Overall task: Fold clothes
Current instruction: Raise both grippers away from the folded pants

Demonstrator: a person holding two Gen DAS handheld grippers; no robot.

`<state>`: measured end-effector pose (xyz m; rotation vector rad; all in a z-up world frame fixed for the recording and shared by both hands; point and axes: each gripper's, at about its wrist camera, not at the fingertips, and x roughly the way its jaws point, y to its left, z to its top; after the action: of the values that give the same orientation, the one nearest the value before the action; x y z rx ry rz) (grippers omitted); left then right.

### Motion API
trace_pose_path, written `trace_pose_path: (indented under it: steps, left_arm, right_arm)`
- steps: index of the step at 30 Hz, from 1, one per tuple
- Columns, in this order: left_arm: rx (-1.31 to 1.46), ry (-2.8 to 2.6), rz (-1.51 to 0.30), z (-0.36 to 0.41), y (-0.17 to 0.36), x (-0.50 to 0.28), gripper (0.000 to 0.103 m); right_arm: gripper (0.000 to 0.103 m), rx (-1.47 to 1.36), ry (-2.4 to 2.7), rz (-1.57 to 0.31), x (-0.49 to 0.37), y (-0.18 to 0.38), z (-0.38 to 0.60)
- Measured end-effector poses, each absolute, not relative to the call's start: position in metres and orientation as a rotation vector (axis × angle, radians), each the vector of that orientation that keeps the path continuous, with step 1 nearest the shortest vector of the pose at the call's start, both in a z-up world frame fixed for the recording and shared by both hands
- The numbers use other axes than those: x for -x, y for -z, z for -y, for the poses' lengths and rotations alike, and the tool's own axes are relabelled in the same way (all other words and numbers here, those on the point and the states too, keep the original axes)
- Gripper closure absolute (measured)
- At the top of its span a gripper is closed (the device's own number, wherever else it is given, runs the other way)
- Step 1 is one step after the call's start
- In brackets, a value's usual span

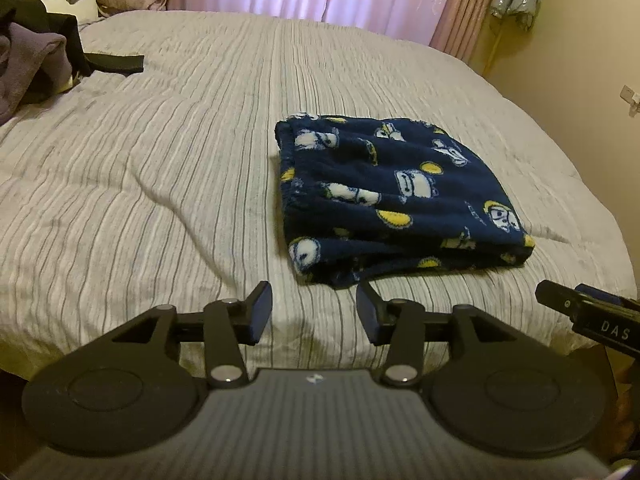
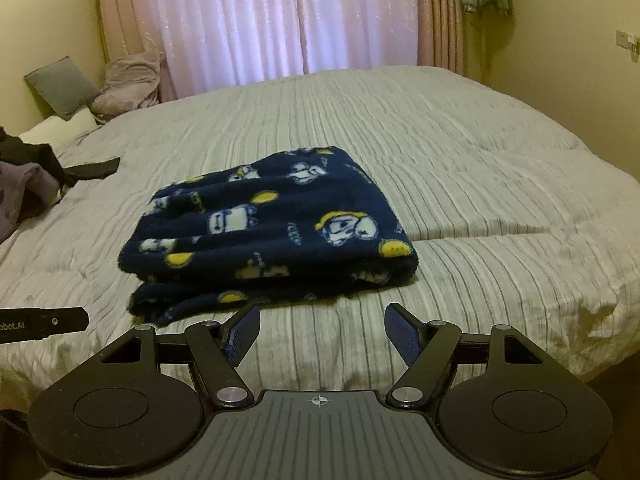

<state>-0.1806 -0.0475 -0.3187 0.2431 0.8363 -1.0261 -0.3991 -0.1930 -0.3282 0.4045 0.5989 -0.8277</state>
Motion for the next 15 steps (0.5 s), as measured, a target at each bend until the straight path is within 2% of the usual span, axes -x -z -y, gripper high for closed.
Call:
trace_pose_path:
  steps: [15]
  left_arm:
    - [-0.230,1.053,-0.801,0.003,0.314,0.197,0.057]
  right_arm:
    - [0.031,-0.378,0.826,-0.559,0.417,0.320,0.146]
